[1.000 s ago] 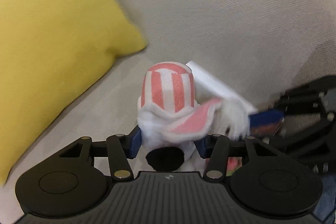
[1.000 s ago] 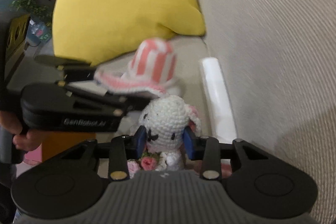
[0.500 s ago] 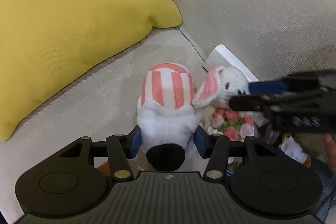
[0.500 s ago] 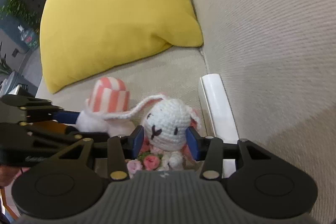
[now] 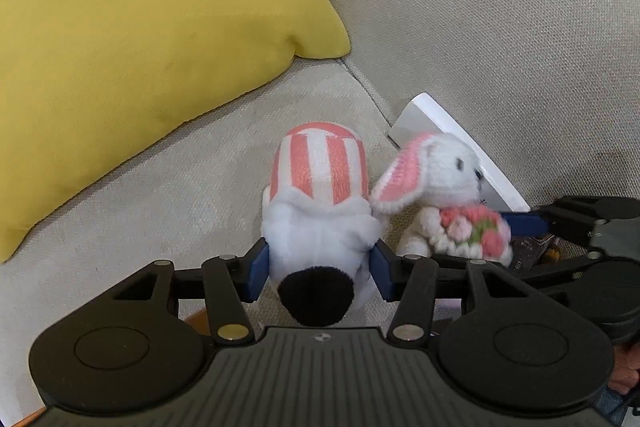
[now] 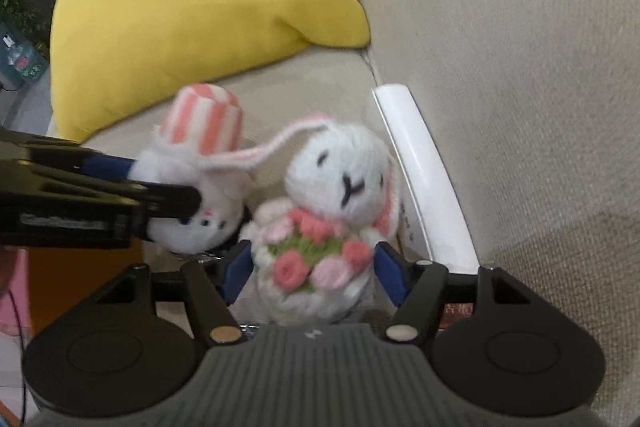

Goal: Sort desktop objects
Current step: 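Grasp the striped-hat bunny with the left tool while the right tool grasps the flower-basket bunny, then carry both bunnies into the box and open both tools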

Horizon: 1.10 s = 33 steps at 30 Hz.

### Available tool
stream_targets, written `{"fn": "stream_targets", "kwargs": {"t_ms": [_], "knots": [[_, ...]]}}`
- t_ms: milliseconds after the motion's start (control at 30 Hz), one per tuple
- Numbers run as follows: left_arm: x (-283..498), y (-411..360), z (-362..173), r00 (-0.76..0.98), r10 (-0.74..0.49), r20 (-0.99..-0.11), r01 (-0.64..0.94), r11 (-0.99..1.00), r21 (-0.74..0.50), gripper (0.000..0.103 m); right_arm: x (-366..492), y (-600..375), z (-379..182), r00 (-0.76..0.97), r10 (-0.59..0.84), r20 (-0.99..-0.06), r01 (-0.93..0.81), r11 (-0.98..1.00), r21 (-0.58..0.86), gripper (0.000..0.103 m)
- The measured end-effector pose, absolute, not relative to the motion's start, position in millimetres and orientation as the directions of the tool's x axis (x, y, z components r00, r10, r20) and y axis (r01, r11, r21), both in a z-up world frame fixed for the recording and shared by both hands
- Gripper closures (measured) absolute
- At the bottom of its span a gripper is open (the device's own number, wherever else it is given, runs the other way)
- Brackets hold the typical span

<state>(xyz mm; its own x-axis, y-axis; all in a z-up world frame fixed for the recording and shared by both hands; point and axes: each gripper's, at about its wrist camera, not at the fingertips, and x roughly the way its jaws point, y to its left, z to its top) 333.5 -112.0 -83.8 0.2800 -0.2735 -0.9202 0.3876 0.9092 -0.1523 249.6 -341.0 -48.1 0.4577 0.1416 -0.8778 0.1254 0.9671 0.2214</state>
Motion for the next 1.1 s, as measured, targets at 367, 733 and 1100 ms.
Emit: {"fn": "stream_targets", "kwargs": {"t_ms": [367, 733, 1100], "knots": [[326.6, -111.3, -69.1, 0.314, -0.282, -0.907, 0.366, 0.917, -0.158, 0.046, 234.7, -346.8, -29.0, 0.517, 0.159, -0.841, 0.089, 0.967, 0.237, 0.051], [267.2, -67.0, 19.8, 0.415, -0.311, -0.855, 0.346, 0.923, -0.167, 0.046, 189.2, -307.2, 65.0, 0.662, 0.211, -0.719, -0.077, 0.974, 0.214, 0.051], [197.7, 33.6, 60.4, 0.477, -0.213, -0.853, 0.159, 0.975, -0.155, 0.045, 171.2, -207.0, 104.1, 0.646, 0.432, -0.629, -0.354, 0.9, 0.254, 0.051]]}}
